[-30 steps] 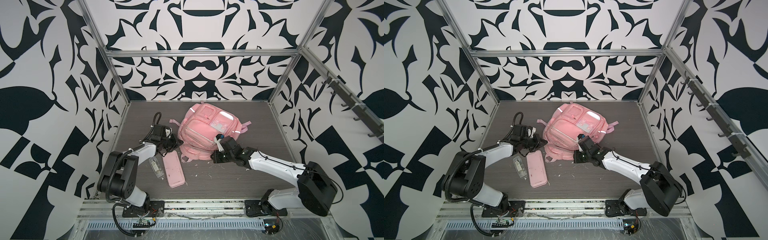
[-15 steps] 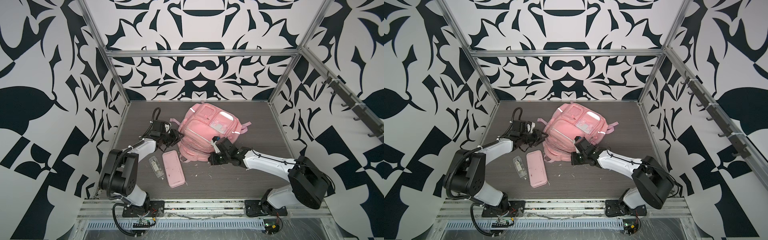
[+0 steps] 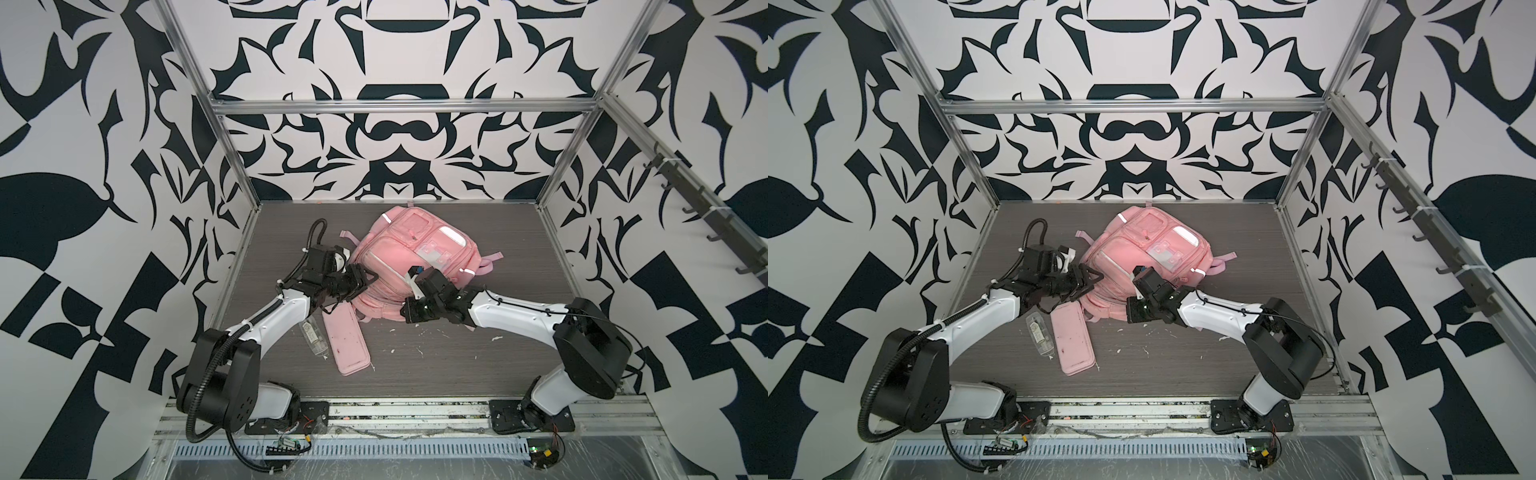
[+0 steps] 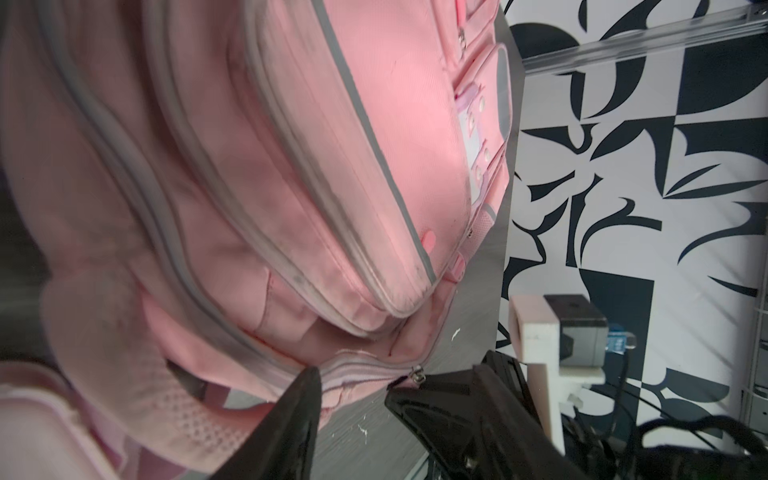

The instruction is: Pack the student bag

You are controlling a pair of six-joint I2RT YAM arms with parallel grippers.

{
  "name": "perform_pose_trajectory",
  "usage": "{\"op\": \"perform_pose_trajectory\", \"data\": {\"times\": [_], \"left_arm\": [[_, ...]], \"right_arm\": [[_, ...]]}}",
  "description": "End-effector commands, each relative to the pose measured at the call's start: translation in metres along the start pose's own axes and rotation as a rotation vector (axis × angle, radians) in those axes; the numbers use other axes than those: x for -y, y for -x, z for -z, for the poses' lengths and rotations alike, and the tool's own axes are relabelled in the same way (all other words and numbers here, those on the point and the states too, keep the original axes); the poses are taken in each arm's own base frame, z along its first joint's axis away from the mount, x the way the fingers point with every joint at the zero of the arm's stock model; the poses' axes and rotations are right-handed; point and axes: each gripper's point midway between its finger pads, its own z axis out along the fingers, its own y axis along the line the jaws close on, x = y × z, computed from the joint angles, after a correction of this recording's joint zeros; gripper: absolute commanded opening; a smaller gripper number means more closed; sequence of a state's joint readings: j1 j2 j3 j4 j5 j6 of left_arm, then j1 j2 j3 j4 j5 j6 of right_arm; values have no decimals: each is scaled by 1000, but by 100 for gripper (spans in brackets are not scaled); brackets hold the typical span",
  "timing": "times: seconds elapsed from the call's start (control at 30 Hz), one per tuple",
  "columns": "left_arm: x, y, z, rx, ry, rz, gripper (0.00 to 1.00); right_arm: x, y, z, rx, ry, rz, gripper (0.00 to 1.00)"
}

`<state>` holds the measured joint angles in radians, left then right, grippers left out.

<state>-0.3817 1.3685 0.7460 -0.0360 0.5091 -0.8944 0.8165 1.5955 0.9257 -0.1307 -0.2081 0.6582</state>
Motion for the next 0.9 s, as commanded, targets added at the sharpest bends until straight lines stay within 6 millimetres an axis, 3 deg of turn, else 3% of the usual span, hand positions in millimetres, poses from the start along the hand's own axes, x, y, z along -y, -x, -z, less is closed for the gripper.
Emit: {"op": "perform_pose_trajectory", "data": {"times": [0.0,0.27,0.57,0.73,0.87], "left_arm": [[-13,-23,-8,-37,43,59,60],[-9,-50,-34,-90,41,88,63],[-19,-37,-63,-85,58,114,63],[-21,-31,-76,-96,67,110,59],[-20,-29,-83,-106,66,102,44]], "right_arm": [[-32,28,13,78,82,47,0],[-31,26,32,96,68,74,0],[-36,16,55,121,126,95,0],[-40,14,73,154,150,123,0],[-34,9,72,147,135,121,0]]}}
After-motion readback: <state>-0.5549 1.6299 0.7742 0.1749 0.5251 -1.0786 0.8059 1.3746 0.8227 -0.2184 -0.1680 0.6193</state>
